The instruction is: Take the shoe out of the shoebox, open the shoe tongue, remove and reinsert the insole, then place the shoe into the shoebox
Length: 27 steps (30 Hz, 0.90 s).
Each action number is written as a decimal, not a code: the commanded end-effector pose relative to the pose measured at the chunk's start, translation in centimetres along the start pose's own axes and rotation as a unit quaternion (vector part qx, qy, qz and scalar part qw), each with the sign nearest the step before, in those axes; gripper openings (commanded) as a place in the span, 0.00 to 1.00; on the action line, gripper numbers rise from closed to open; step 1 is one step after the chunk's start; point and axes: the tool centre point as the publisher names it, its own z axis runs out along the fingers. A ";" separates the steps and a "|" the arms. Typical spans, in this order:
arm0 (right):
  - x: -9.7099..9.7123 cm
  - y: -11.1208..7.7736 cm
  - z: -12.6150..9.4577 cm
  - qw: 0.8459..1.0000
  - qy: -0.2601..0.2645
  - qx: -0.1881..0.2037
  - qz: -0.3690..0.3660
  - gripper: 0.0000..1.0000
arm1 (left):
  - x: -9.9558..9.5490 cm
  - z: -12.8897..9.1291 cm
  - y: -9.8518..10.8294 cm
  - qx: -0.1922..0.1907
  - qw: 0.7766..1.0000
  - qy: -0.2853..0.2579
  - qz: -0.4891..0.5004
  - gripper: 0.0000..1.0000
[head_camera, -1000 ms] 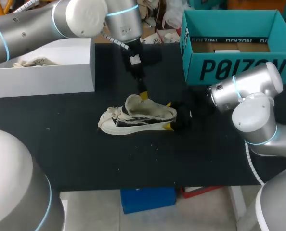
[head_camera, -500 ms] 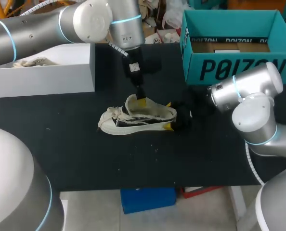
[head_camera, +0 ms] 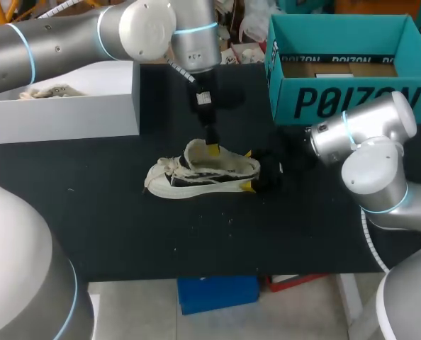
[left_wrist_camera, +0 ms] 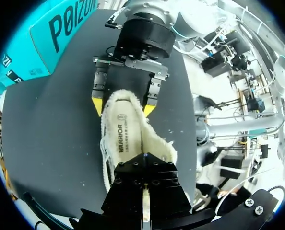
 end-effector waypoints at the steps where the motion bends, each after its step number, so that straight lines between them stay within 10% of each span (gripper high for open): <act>1: -0.2 -0.1 0.1 1.000 0.000 0.001 0.001 0.00 | 0.7 0.3 -0.4 -0.014 0.999 -0.020 0.023 0.00; 27: -0.2 -0.1 0.1 1.000 0.000 0.001 0.001 0.00 | -1.2 5.7 0.2 -0.046 0.999 -0.003 -0.023 0.00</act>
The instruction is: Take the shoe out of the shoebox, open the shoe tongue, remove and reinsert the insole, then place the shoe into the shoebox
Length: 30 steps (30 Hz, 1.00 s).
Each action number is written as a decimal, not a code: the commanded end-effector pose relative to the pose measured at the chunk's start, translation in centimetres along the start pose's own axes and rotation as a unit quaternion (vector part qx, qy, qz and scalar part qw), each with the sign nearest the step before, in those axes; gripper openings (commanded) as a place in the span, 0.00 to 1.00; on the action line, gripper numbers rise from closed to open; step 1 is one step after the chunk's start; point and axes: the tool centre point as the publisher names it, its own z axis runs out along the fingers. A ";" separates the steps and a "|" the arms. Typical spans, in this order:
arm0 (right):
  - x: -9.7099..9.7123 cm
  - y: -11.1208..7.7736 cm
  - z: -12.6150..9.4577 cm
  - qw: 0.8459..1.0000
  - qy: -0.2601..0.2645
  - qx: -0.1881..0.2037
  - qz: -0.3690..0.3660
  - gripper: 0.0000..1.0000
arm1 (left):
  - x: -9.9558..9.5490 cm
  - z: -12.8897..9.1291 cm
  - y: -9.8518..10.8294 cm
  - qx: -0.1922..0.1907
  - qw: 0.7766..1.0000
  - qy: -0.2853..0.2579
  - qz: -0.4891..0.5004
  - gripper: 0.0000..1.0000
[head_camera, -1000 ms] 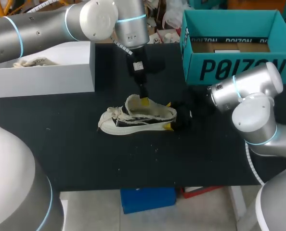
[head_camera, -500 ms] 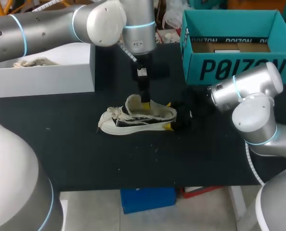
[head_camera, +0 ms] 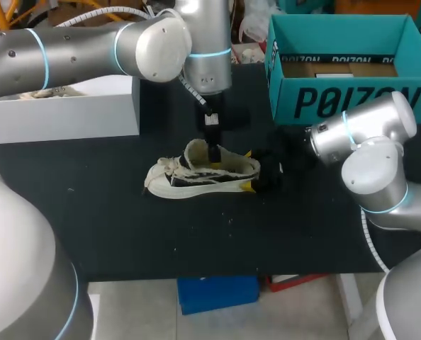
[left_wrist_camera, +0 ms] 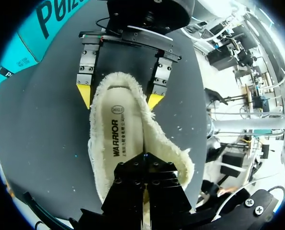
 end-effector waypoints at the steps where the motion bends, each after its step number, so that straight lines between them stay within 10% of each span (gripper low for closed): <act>1: -0.2 -0.1 0.1 1.000 0.000 0.001 0.001 0.00 | -0.6 1.3 -0.6 0.000 1.000 0.007 -0.004 0.00; 30: -0.2 -0.1 0.1 1.000 0.000 0.001 0.001 0.00 | -0.8 4.2 -0.9 0.002 0.999 0.006 -0.034 0.00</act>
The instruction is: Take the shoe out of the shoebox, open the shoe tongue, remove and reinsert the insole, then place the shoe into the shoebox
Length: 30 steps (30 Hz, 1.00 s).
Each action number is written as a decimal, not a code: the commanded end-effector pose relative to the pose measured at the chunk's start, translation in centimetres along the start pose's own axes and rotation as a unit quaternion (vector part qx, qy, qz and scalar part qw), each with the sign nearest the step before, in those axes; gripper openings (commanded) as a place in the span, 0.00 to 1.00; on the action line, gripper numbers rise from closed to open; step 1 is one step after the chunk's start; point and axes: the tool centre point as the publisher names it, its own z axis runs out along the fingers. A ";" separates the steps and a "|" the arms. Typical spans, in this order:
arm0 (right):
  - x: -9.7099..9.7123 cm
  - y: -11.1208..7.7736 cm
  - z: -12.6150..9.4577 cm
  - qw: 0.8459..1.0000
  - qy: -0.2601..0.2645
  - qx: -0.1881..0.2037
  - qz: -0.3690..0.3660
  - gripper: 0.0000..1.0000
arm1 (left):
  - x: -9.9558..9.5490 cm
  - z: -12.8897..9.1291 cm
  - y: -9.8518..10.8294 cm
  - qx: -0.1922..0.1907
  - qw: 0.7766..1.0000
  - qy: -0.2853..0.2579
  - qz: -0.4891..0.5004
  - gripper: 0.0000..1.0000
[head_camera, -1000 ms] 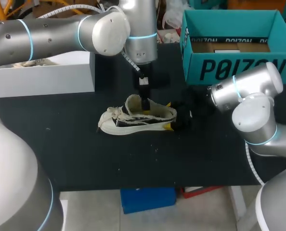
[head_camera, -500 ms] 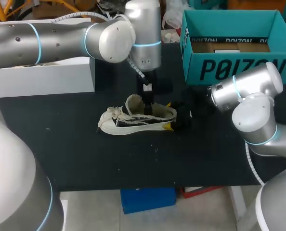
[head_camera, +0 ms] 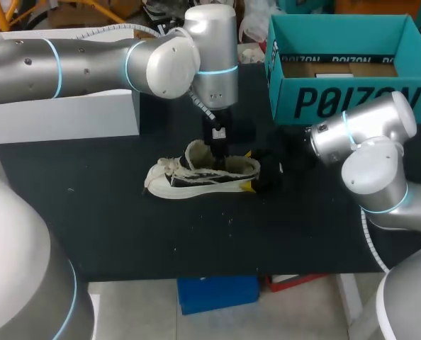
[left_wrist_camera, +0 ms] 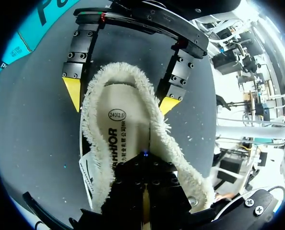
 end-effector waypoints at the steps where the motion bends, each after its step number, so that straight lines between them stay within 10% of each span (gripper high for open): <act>1: -0.2 -0.1 0.1 1.000 -0.001 0.001 0.001 0.00 | -0.1 0.8 0.1 0.005 1.000 0.003 -0.003 0.00; 12: -0.2 -0.1 0.1 1.000 -0.001 0.001 0.001 0.00 | -0.1 1.0 0.3 0.009 1.000 0.002 -0.008 0.35; 30: -0.2 -0.1 0.1 1.000 -0.001 0.001 0.001 0.00 | -0.2 2.1 1.6 -0.027 0.993 -0.095 -0.059 0.28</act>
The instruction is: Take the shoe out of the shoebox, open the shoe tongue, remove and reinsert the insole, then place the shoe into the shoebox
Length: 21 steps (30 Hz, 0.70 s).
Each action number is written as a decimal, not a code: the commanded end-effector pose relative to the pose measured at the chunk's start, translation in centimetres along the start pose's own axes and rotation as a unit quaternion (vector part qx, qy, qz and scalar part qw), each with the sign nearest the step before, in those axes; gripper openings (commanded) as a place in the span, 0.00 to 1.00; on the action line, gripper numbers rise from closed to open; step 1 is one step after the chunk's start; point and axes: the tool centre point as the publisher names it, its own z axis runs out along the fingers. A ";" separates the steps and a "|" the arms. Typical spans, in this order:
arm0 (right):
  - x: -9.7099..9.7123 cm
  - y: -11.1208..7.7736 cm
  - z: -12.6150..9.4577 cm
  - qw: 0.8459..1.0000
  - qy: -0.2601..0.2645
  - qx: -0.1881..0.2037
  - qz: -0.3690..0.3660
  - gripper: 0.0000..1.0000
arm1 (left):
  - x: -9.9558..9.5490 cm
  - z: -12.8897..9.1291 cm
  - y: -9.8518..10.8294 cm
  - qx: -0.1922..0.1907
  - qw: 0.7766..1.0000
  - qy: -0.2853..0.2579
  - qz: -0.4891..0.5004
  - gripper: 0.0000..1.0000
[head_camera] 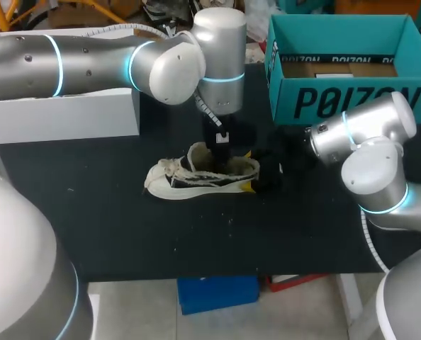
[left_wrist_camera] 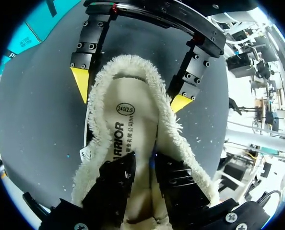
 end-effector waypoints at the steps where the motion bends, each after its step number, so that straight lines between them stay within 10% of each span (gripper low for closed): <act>1: -0.2 -0.1 0.0 1.000 -0.001 0.001 0.001 0.00 | 0.5 1.9 1.0 -0.002 0.999 -0.041 -0.017 0.28; 21: -0.2 -0.1 0.0 1.000 -0.001 0.001 0.001 0.00 | -1.2 3.6 4.0 -0.064 0.962 -0.258 -0.062 0.28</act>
